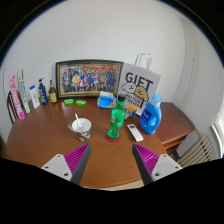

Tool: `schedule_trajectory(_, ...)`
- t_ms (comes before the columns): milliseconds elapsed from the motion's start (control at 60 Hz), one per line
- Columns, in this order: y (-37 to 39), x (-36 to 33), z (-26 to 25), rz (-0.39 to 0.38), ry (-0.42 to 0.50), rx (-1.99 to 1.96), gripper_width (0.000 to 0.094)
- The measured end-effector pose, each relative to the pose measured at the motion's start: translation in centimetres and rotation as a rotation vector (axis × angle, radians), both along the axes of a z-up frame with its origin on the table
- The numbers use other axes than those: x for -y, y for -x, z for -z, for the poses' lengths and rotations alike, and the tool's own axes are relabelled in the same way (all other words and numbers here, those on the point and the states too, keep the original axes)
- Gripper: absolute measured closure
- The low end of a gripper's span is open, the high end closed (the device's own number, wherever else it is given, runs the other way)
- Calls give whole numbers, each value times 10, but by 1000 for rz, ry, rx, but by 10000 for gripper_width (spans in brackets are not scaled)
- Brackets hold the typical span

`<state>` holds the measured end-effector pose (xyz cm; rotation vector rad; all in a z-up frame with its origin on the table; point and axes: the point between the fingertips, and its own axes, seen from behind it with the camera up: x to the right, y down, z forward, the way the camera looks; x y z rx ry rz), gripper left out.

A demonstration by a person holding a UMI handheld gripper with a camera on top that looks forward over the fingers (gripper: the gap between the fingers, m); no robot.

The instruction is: Pour water

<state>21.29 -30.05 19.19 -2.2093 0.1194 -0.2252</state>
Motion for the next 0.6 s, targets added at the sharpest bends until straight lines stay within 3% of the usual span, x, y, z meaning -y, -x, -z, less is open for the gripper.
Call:
schedule_trajectory(267, 26, 42, -44, 23, -36, 49, 87)
schedule_trajectory(600, 45, 62, -44, 15, -34, 75, 84)
